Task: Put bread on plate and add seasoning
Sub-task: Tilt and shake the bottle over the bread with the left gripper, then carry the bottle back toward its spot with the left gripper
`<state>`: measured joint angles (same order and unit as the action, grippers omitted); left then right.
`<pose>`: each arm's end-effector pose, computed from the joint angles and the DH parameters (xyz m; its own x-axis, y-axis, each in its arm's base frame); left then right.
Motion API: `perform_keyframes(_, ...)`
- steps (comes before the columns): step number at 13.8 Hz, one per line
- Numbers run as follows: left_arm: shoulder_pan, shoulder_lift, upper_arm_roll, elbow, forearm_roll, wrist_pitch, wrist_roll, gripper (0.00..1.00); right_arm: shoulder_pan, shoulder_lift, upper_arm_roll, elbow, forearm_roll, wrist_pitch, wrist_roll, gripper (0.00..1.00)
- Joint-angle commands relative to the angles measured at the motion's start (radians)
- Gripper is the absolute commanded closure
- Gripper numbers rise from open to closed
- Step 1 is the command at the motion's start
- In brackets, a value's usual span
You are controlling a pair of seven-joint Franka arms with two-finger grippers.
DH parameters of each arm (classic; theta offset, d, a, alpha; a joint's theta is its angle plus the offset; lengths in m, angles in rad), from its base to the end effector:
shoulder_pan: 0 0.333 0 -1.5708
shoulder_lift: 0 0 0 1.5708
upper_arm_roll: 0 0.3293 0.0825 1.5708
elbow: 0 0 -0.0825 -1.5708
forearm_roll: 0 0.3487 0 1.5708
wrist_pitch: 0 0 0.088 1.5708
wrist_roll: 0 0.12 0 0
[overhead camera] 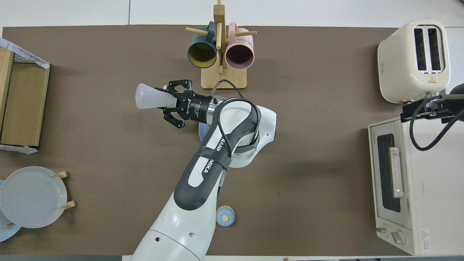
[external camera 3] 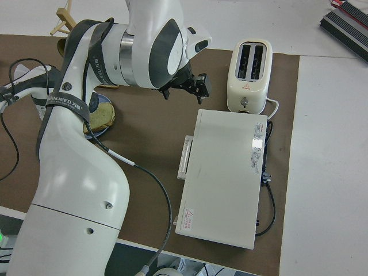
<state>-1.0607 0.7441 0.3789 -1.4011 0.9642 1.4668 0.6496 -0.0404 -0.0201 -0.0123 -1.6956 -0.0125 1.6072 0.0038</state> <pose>0.5345 -0.3768 0.3473 0.2520 -0.3163 -0.9146 -0.8986 0.2741 -0.3425 0.5101 -0.0284 0.5838 0.9961 -0.0559 -0.0682 -0.0552 -0.9984 0.0124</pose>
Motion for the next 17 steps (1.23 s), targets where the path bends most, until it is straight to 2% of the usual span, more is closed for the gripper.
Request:
perform_keyframes(1,0.015,-0.115,-0.003,-0.068,-0.022,0.04,-0.011,1.0,-0.012,-0.012,0.008,-0.007,-0.011,-0.006,-0.022,0.0)
perform_keyframes(5,0.008,-0.204,-0.005,-0.122,-0.054,0.037,-0.013,1.0,-0.012,-0.012,0.008,-0.007,-0.011,-0.006,-0.022,0.0)
perform_keyframes(9,0.028,-0.279,-0.003,-0.125,-0.13,0.044,-0.011,1.0,-0.012,-0.012,0.008,-0.007,-0.011,-0.007,-0.022,0.0)
perform_keyframes(12,0.106,-0.399,-0.005,-0.127,-0.222,0.09,-0.001,1.0,-0.012,-0.012,0.008,-0.007,-0.011,-0.006,-0.022,0.0)
perform_keyframes(17,0.226,-0.474,-0.005,-0.14,-0.421,0.206,-0.011,1.0,-0.012,-0.012,0.008,-0.007,-0.011,-0.006,-0.022,0.0)
